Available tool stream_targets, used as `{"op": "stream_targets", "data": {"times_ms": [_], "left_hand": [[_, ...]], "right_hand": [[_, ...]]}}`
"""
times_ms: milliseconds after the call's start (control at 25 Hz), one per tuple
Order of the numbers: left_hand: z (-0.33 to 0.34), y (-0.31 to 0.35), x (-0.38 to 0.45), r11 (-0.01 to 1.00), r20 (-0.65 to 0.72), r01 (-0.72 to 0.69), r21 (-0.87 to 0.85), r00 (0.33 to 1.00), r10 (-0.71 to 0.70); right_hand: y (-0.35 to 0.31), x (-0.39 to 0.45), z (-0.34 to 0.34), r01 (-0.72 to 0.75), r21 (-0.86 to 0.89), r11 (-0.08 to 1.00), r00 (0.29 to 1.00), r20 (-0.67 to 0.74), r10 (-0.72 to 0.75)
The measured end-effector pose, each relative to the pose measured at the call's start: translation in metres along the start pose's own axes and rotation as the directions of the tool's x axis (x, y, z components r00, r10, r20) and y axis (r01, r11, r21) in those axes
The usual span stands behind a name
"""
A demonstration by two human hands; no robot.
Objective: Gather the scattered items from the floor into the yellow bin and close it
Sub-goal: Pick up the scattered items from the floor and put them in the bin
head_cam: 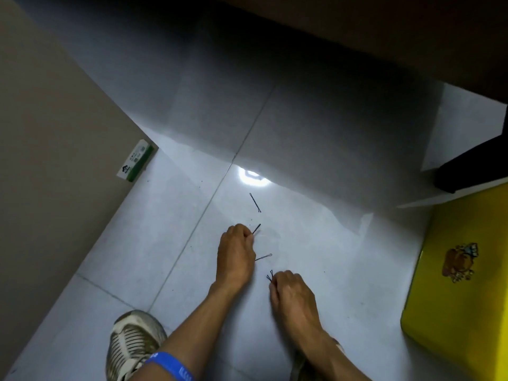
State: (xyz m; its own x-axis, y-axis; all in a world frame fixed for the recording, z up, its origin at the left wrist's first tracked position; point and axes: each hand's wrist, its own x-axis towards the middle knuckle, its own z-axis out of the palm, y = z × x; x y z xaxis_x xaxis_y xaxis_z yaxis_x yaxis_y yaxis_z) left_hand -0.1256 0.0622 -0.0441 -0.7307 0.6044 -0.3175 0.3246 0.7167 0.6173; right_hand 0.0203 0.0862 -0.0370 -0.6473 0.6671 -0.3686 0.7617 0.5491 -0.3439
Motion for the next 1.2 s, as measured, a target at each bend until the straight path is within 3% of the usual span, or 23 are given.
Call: {"op": "stream_targets", "data": {"times_ms": [120, 240, 480, 560, 720, 840, 920, 1120, 1200], "left_hand": [[-0.002, 0.017, 0.035, 0.971, -0.066, 0.183, -0.155, 0.979, -0.195], [0.004, 0.03, 0.059, 0.949, -0.078, 0.257, -0.185, 0.958, -0.275], [0.011, 0.04, 0.076, 0.988, -0.05, 0.056, 0.147, 0.998, -0.049], [0.009, 0.041, 0.077, 0.97, -0.022, -0.004, 0.244, 1.0, 0.01], [0.002, 0.038, 0.074, 0.921, 0.098, -0.083, 0.38, 0.994, 0.05], [-0.009, 0.028, 0.071, 0.977, 0.149, -0.045, 0.208, 0.989, 0.013], [-0.017, 0.019, 0.063, 0.995, 0.105, 0.092, 0.03, 0.99, -0.095], [-0.027, 0.002, 0.043, 0.872, 0.103, 0.368, -0.324, 0.93, -0.354], [-0.03, -0.002, 0.035, 0.796, 0.087, 0.428, -0.428, 0.896, -0.435]], "right_hand": [[-0.006, -0.002, -0.001, 0.002, -0.029, 1.0, 1.0, -0.002, -0.002], [-0.003, 0.0, 0.003, -0.05, -0.044, 0.998, 0.999, -0.004, 0.05], [0.007, 0.009, 0.01, 0.101, -0.29, 0.952, 0.993, -0.027, -0.114], [0.007, 0.016, 0.003, 0.147, -0.272, 0.951, 0.985, -0.048, -0.166], [0.01, 0.035, -0.01, 0.234, -0.077, 0.969, 0.964, -0.11, -0.242], [0.013, 0.049, -0.017, 0.324, -0.111, 0.939, 0.934, -0.118, -0.336], [0.009, 0.058, -0.019, 0.335, -0.22, 0.916, 0.93, -0.079, -0.359], [-0.012, 0.059, -0.015, 0.342, -0.415, 0.843, 0.938, 0.102, -0.331], [-0.016, 0.056, -0.02, 0.241, -0.273, 0.931, 0.961, 0.201, -0.19]]}}
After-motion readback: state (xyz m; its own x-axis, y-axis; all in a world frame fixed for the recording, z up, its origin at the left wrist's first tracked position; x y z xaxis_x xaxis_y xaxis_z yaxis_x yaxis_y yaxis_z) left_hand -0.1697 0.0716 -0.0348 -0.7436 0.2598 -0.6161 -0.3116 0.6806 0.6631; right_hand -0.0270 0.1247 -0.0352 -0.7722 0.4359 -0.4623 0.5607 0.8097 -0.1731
